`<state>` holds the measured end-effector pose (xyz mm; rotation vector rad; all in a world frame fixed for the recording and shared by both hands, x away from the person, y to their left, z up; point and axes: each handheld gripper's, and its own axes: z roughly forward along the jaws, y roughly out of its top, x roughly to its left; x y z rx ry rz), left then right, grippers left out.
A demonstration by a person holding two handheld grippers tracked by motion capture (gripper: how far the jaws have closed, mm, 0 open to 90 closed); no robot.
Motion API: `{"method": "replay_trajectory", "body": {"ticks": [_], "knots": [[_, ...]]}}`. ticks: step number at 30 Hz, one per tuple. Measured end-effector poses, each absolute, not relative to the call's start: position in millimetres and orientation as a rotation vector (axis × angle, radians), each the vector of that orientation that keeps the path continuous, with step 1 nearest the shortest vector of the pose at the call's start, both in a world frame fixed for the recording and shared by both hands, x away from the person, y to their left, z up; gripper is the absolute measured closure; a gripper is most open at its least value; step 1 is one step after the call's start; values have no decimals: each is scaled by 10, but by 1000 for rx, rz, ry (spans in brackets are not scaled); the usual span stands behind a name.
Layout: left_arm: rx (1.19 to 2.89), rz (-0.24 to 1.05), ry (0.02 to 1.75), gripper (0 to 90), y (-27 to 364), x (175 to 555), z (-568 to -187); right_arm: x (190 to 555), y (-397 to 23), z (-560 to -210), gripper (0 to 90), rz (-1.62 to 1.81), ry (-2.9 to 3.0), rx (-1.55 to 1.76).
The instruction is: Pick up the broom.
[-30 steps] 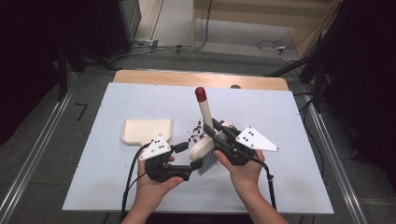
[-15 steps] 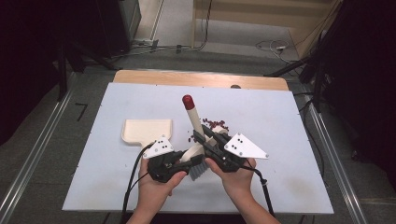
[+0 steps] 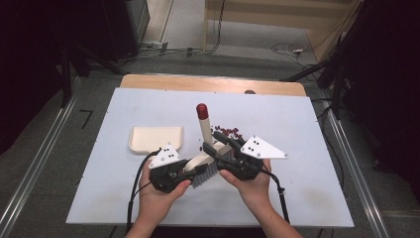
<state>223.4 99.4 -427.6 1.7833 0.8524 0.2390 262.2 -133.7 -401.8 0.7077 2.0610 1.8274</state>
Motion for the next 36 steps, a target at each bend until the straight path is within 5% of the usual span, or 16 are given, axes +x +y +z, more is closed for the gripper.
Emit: {"method": "replay_trajectory", "body": {"ticks": [11,21,36], "knots": [[1884,274,687,685,1344,2260,-4215,2850,-1617,-3850,338,1683,2354,588],[1994,138,444,684,1422,2213,-4238,2865,-1675,-3900,412,1595,2645,300],[2082,40,342,684,1267,2188,-4293,2810,-1487,-4129,467,1415,2955,27]]}}
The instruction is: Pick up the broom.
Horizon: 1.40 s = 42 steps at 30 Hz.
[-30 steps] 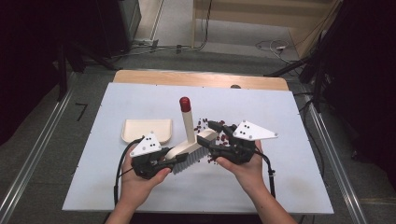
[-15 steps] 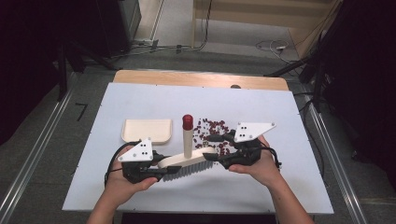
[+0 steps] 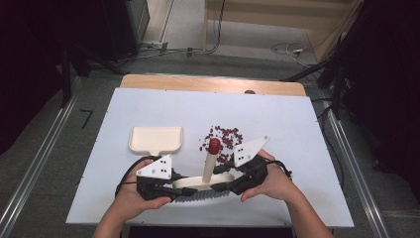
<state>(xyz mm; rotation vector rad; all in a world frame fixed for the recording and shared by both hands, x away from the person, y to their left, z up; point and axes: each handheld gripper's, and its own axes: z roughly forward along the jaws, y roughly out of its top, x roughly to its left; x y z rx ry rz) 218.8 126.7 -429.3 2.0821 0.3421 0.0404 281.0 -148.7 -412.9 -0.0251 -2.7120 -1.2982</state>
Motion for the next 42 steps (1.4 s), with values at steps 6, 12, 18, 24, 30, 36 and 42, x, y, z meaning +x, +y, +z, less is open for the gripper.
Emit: {"method": "replay_trajectory", "body": {"ticks": [6,12,18,24,30,36,42], "knots": [[2094,22,322,685,1250,2182,-4304,2816,-1449,-4174,546,-1226,-2669,48],[2094,7,310,685,1246,2185,-4307,2810,-1441,-4192,569,-1201,-2675,67],[2086,-11,307,685,1273,2199,-4324,2803,-1402,-4195,649,-1167,-2681,116],[2054,-27,299,679,1329,2234,-4347,2758,-1385,-4160,654,-1193,-2710,105],[2022,13,364,603,1394,2260,-4384,2730,-1361,-4131,656,-1220,-2776,66],[1941,102,509,363,1543,2310,-4407,2826,-1459,-4097,655,-1289,-2808,-97],[1842,168,654,210,1700,2353,-4425,2968,-1628,-4077,656,-1387,-2795,-333]]}}
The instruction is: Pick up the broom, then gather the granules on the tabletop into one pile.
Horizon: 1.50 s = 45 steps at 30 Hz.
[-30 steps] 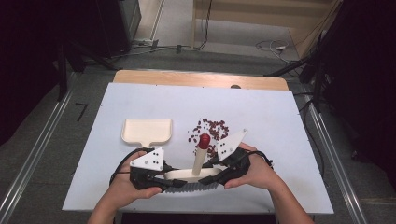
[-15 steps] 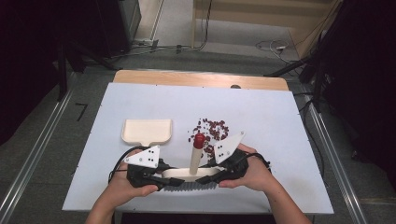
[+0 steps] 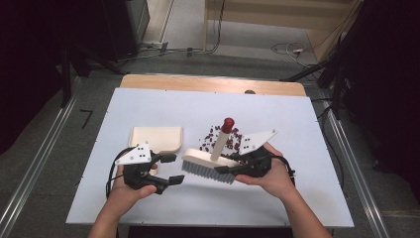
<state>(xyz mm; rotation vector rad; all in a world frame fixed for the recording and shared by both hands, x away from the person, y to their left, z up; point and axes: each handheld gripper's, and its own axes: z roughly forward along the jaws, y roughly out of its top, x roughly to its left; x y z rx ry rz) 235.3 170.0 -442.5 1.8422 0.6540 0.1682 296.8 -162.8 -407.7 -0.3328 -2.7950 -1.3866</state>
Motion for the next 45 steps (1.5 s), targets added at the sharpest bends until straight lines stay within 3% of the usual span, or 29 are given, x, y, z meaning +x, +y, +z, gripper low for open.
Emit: {"method": "replay_trajectory", "body": {"ticks": [2,8,30,45], "knots": [[1822,203,706,89,1731,2360,-4433,3006,-1684,-4067,655,-1417,-2804,-409],[1753,246,779,0,1855,2371,-4437,3115,-1856,-4061,655,-1502,-2823,-633],[1598,395,937,0,2309,2287,-4523,3580,-2493,-4062,655,-1586,-2919,-1105],[1588,434,975,0,2394,2284,-4543,4190,-2277,-4224,654,-1479,-3108,-1141]]}}
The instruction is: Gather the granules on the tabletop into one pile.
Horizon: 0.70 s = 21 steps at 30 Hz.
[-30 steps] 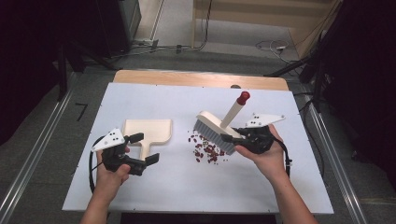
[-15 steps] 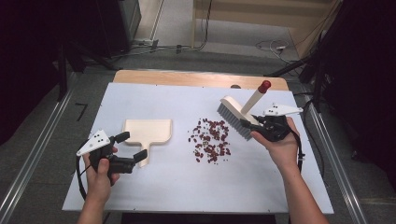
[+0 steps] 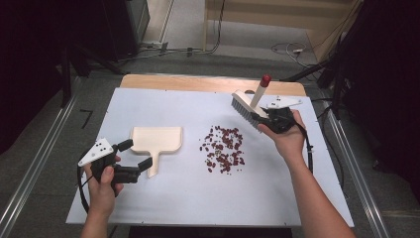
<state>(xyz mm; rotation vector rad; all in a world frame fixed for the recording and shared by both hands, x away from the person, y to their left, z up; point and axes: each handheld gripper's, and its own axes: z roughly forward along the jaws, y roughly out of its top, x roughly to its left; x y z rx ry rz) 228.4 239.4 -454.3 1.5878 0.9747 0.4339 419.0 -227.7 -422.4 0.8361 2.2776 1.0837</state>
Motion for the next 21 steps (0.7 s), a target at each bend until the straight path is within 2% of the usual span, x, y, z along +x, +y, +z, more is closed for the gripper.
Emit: {"method": "replay_trajectory", "body": {"ticks": [7,13,21], "knots": [[1539,433,996,0,2495,2249,-4535,4436,-2206,-4305,653,1003,2281,843],[1548,433,996,0,2492,2264,-4547,4505,-2128,-4431,653,853,2224,837],[1551,418,997,0,2487,2295,-4567,4501,-2081,-4552,655,969,2279,866]]}}
